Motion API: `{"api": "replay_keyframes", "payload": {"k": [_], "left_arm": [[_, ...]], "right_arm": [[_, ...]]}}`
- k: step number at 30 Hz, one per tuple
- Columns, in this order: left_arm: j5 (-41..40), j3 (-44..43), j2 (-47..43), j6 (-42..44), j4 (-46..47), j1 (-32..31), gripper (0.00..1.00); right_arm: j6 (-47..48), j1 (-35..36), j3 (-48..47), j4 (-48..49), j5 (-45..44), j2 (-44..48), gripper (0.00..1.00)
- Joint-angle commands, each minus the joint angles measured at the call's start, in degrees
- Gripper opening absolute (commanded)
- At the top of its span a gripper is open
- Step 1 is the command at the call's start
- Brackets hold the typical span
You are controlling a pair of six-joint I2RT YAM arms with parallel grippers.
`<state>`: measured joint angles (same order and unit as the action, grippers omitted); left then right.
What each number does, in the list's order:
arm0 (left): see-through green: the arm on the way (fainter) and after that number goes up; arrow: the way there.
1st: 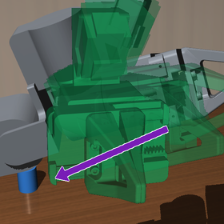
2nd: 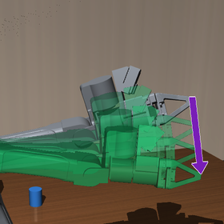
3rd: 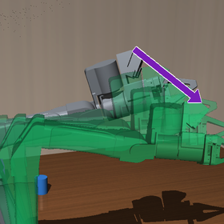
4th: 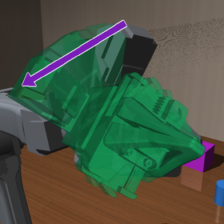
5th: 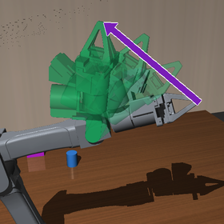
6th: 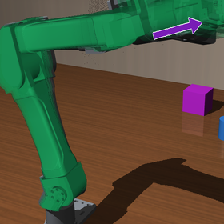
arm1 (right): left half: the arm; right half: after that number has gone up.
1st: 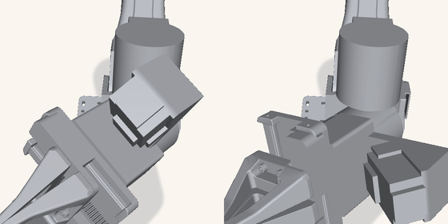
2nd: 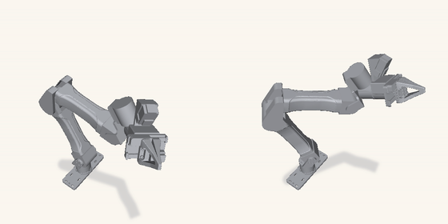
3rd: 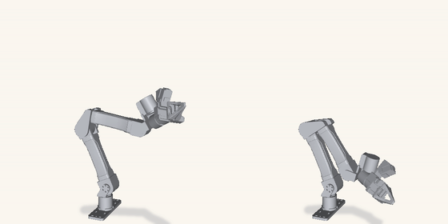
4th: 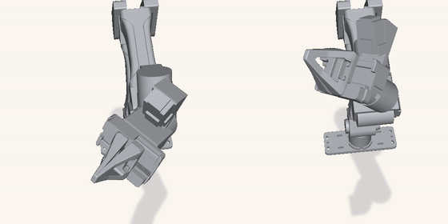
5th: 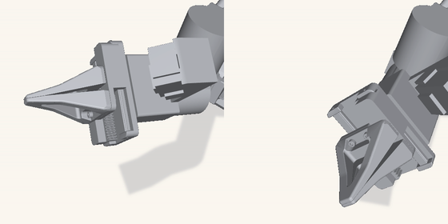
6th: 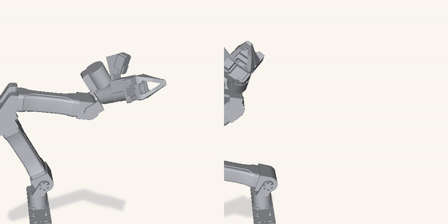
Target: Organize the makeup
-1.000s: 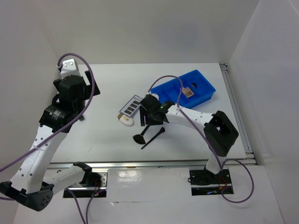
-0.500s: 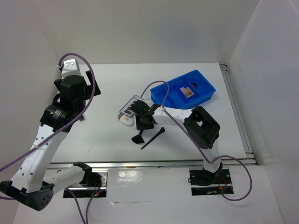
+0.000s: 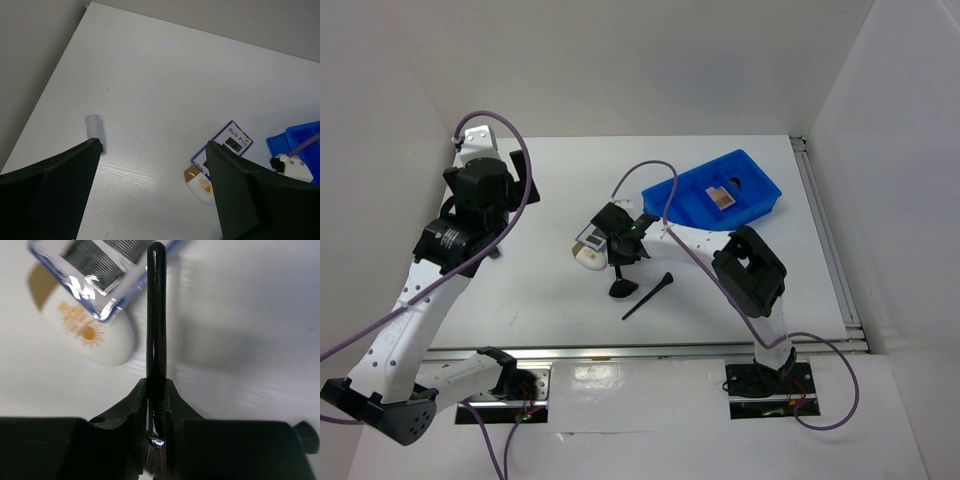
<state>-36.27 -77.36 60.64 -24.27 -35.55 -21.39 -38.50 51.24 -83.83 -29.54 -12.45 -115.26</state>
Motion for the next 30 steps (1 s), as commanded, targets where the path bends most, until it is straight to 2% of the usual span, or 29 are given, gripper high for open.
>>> {"api": "replay_keyframes", "payload": {"k": [1, 5, 7, 10, 15, 16, 18, 21, 22, 30], "left_arm": [[2.07, -1.56, 0.27, -0.42, 2.24, -0.23, 1.00], [2.61, -2.09, -0.26, -0.43, 2.24, -0.23, 1.00], [2.61, -1.56, -0.26, -0.43, 2.24, -0.23, 1.00], [3.14, -1.56, -0.26, -0.43, 2.77, -0.23, 1.00], [2.43, -1.56, -0.26, -0.43, 2.24, -0.23, 1.00], [2.43, -1.56, -0.26, -0.43, 2.24, -0.23, 1.00], [2.43, -1.04, -0.26, -0.43, 2.76, -0.23, 1.00], [0.78, 0.27, 1.05, 0.80, 3.55, -0.23, 1.00], [0.76, 0.28, 1.06, 1.41, 4.34, -0.23, 1.00], [1.20, 0.98, 5.63, 1.24, 5.57, -0.23, 1.00]], "right_arm": [[4.38, 0.61, -5.54, -0.60, -3.71, 6.18, 0.01], [11.76, -0.61, -10.81, -3.24, -10.65, 8.65, 0.00], [16.07, -3.15, -9.78, -0.89, -16.53, 11.63, 0.01], [25.38, -7.55, -5.56, 6.84, -22.34, 15.59, 0.03], [39.97, -20.11, -1.17, 18.70, -29.46, 16.83, 0.03], [41.82, -21.96, -0.29, 24.47, -32.26, 16.30, 0.03], [43.25, -28.00, 0.25, 29.08, -31.77, 15.78, 0.03], [44.73, -33.12, -0.37, 32.34, -30.36, 13.67, 0.03], [45.96, -33.83, 0.33, 36.79, -30.36, 12.44, 0.03], [51.32, -38.58, -0.28, 47.19, -31.76, 4.18, 0.04]]}}
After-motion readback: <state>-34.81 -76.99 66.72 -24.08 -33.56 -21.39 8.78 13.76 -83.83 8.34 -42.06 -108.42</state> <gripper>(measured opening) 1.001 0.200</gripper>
